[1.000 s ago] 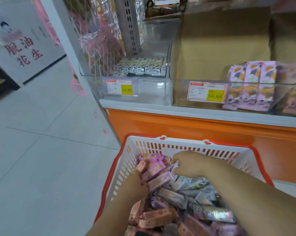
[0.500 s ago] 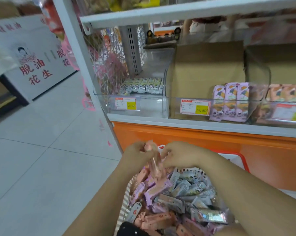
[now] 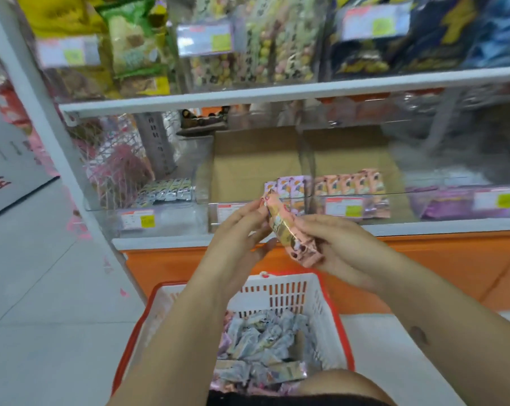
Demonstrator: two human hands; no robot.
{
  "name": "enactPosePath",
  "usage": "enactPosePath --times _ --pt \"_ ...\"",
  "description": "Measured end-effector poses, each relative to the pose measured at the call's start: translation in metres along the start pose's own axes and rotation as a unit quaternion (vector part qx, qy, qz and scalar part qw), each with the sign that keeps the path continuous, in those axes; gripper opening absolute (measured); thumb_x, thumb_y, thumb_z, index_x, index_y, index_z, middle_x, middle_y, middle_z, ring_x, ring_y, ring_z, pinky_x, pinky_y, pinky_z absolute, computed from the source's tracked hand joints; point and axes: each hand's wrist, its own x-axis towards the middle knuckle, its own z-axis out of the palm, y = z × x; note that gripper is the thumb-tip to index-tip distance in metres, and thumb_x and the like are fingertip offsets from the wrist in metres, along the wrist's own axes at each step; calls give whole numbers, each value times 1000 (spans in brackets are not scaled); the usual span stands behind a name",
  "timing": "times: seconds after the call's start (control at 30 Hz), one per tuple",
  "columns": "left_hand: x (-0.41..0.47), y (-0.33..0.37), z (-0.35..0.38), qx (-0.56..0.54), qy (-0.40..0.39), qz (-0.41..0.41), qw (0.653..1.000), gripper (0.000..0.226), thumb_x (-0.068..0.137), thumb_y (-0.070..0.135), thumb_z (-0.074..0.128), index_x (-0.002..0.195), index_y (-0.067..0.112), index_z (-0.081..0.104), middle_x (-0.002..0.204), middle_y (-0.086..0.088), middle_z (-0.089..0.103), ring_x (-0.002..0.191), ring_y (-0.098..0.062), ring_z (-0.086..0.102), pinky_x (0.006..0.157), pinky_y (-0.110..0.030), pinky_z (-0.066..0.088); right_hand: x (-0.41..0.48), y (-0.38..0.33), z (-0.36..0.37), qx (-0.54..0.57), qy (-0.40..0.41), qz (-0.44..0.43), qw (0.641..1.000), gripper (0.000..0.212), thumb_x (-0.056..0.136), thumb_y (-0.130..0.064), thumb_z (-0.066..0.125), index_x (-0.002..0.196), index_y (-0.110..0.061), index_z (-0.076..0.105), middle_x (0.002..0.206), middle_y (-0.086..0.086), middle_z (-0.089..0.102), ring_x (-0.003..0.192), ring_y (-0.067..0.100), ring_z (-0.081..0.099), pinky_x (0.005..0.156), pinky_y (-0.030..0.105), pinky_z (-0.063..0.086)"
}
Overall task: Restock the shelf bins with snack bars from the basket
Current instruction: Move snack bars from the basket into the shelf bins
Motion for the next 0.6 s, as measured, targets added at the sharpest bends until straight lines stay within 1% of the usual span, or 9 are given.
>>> enactPosePath --times 0.07,0.17,0.23,0.3,0.37,0.43,0.47,0.53,0.6 --pt "0 -4 19 -19 -18 -4 1000 41 78 26 65 118 21 60 88 6 68 75 -7 65 67 -22 53 -13 -12 -12 52 9 17 998 17 93 -10 50 101 1 60 75 13 60 61 17 52 41 15 35" --pt "2 -13 43 -44 -29 -8 999 40 79 22 64 119 25 59 85 9 69 74 -7 64 66 -21 51 -26 -23 -31 69 46 17 996 16 93 -12 51 91 -4 64 71 10 68 55 16 61 58 22 38" --pt "4 -19 54 -43 -44 -14 998 35 74 23 65 109 26 61 82 9 69 80 -9 62 69 -22 49 -32 -27 -44 54 73 20 996 15 93 -15 53 91 -4 63 68 9 68 54 16 61 58 24 41" --pt "4 -25 62 -17 -61 -19 998 26 73 24 65 98 25 61 81 9 69 82 -9 61 71 -23 49 -37 -30 -56 43 92 32 994 14 92 -17 55 97 -4 61 68 10 69 54 17 61 57 26 44" --pt "7 -28 67 9 -65 -24 998 21 77 20 64 98 23 61 81 7 70 78 -9 64 68 -23 52 -39 -33 -66 42 111 32 992 20 91 -19 58 107 -7 59 73 10 70 55 18 62 56 26 46" --pt "12 -30 73 38 -62 -20 997 19 85 14 62 103 21 60 84 4 72 77 -10 68 69 -25 55 -39 -33 -78 28 128 13 991 24 91 -26 58 107 -9 62 82 10 70 59 18 63 58 26 48" --pt "14 -30 76 59 -60 -15 996 19 88 12 61 105 21 60 89 2 73 81 -10 69 73 -28 55 -39 -34 -82 -4 137 -9 990 25 90 -30 59 106 -12 63 89 10 70 64 19 64 62 28 50" --pt "20 -30 82 110 -46 -4 993 19 90 11 61 104 22 59 99 -4 73 88 -14 71 84 -35 54 -40 -33 -88 -156 168 -74 971 27 84 -32 67 107 -19 61 99 4 68 75 18 63 70 30 50" --pt "27 -31 89 156 -32 4 987 17 89 10 63 101 22 60 104 -11 71 88 -16 71 87 -38 55 -39 -29 -94 -323 199 -154 912 36 77 -29 77 107 -23 58 103 -6 64 88 10 62 71 26 52"
